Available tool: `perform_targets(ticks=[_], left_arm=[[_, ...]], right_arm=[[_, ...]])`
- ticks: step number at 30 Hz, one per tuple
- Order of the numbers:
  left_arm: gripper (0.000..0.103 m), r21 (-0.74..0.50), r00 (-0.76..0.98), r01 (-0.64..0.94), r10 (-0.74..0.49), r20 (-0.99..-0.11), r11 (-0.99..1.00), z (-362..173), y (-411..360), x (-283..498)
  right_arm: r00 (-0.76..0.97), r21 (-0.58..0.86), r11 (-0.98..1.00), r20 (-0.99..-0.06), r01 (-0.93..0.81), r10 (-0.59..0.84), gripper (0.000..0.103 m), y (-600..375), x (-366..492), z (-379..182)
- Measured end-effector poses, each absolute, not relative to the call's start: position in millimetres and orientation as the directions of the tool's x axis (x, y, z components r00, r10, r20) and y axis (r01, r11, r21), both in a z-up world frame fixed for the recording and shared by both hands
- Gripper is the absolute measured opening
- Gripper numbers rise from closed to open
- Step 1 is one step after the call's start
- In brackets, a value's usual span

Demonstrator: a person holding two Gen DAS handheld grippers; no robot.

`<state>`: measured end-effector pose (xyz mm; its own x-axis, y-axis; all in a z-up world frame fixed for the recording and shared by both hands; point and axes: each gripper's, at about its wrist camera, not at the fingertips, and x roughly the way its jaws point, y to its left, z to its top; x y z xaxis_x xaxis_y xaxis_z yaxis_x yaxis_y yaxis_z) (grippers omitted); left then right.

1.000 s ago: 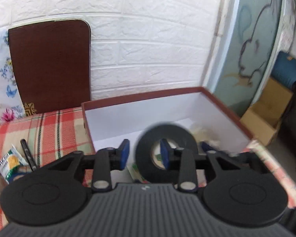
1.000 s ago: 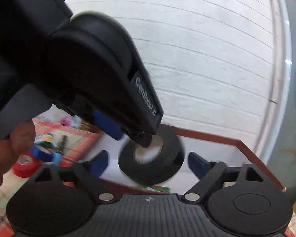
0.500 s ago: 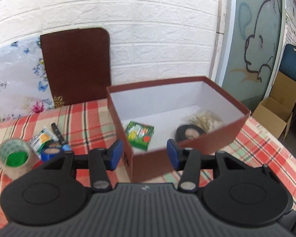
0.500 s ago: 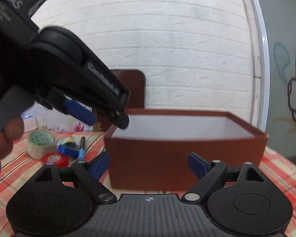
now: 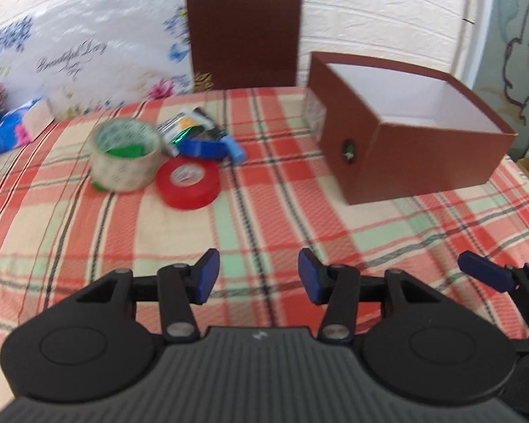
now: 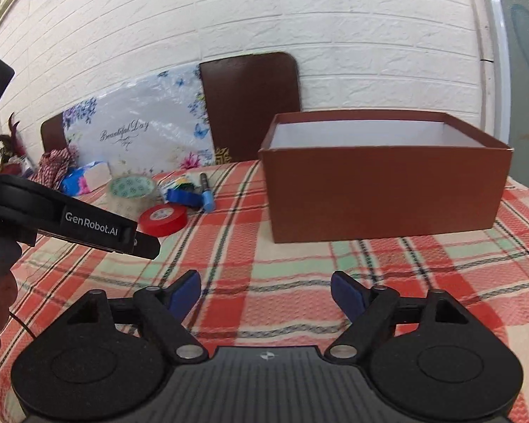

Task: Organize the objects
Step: 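Reach the right gripper to the clear packing tape roll and grasp it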

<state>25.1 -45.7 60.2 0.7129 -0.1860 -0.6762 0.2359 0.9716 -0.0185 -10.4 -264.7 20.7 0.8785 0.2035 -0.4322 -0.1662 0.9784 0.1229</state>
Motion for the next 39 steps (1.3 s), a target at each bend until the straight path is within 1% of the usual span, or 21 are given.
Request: perform_targets(ticks=[5, 8, 9, 12, 15, 16, 17, 18, 19, 20, 23, 25, 26, 27, 28, 30, 31, 34, 39], left_arm=[[0.052, -0.022, 0.716, 0.187, -0.152, -0.681, 0.982, 47.2, -13.8, 33.7], [0.053, -0.023, 0.735, 0.142, -0.121, -0.667, 0.99, 38.5, 12.4, 42.7], [0.053, -0.017, 0.745, 0.114, -0.097, -0.66, 0.993, 35.3, 25.4, 47.8], [0.056, 0.024, 0.771, -0.012, 0.024, -0.636, 1.0, 24.2, 75.5, 65.6], [0.058, 0.127, 0.765, -0.194, 0.231, -0.602, 0.973, 5.6, 128.3, 81.5], [0.067, 0.15, 0.765, -0.244, 0.285, -0.577, 0.958, -3.2, 144.7, 82.9], [0.08, 0.123, 0.784, -0.275, 0.296, -0.546, 0.954, -9.4, 160.7, 79.7], [0.08, 0.011, 0.792, -0.286, 0.242, -0.561, 0.958, -10.5, 178.8, 77.6], [0.08, -0.057, 0.797, -0.303, 0.221, -0.562, 0.951, -9.4, 191.1, 77.3], [0.08, -0.063, 0.799, -0.316, 0.23, -0.555, 0.947, -9.6, 193.7, 77.5], [0.08, -0.02, 0.808, -0.28, 0.225, -0.544, 0.96, -10.0, 184.9, 79.2], [0.08, -0.02, 0.813, -0.265, 0.212, -0.543, 0.964, -11.0, 182.4, 79.2], [0.08, -0.03, 0.813, -0.265, 0.207, -0.544, 0.964, -11.5, 182.1, 80.5], [0.08, -0.041, 0.815, -0.267, 0.203, -0.543, 0.963, -10.9, 183.5, 78.9], [0.08, -0.046, 0.817, -0.267, 0.201, -0.541, 0.963, -11.2, 183.7, 78.8], [0.08, -0.048, 0.819, -0.264, 0.198, -0.539, 0.963, -11.1, 178.8, 77.6], [0.08, -0.051, 0.821, -0.258, 0.192, -0.538, 0.965, -11.2, 178.5, 77.7], [0.08, -0.055, 0.825, -0.252, 0.184, -0.535, 0.966, -12.2, 178.5, 78.3], [0.08, -0.056, 0.826, -0.249, 0.182, -0.534, 0.967, -12.1, 180.1, 79.0]], right_arm=[[0.848, 0.091, 0.968, -0.468, -0.232, 0.247, 0.073, -236.3, -3.9, 16.7], [0.825, 0.07, 0.957, -0.492, -0.281, 0.278, 0.071, -219.1, 3.9, 14.7], [0.815, 0.07, 0.952, -0.501, -0.298, 0.292, 0.069, -213.6, 8.2, 14.5], [0.791, 0.082, 0.935, -0.512, -0.344, 0.336, 0.067, -196.6, 23.1, 16.1], [0.774, 0.107, 0.918, -0.506, -0.381, 0.38, 0.067, -174.4, 45.9, 20.5], [0.769, 0.117, 0.91, -0.499, -0.398, 0.4, 0.067, -165.9, 55.2, 22.6], [0.769, 0.118, 0.904, -0.488, -0.411, 0.413, 0.067, -156.5, 63.8, 25.4], [0.772, 0.109, 0.9, -0.477, -0.423, 0.42, 0.067, -145.6, 72.7, 27.5], [0.773, 0.095, 0.895, -0.469, -0.437, 0.427, 0.067, -134.6, 81.2, 29.5], [0.772, 0.077, 0.887, -0.461, -0.456, 0.437, 0.067, -123.0, 89.8, 31.2], [0.765, 0.025, 0.865, -0.454, -0.501, 0.457, 0.067, -90.0, 116.5, 32.6], [0.763, 0.028, 0.862, -0.452, -0.506, 0.462, 0.069, -77.6, 136.5, 32.9], [0.764, 0.035, 0.865, -0.453, -0.5, 0.46, 0.071, -73.0, 148.3, 32.2], [0.769, 0.04, 0.871, -0.451, -0.49, 0.453, 0.079, -69.9, 157.6, 31.6], [0.775, 0.045, 0.875, -0.445, -0.482, 0.449, 0.083, -67.7, 167.2, 30.0], [0.785, 0.05, 0.89, -0.449, -0.454, 0.426, 0.083, -62.2, 183.7, 27.3], [0.782, 0.071, 0.891, -0.452, -0.448, 0.429, 0.09, -61.3, 191.5, 26.2], [0.789, 0.101, 0.894, -0.436, -0.436, 0.433, 0.09, -59.8, 203.3, 25.6], [0.785, 0.067, 0.888, -0.44, -0.455, 0.435, 0.088, -54.0, 204.8, 26.3]])
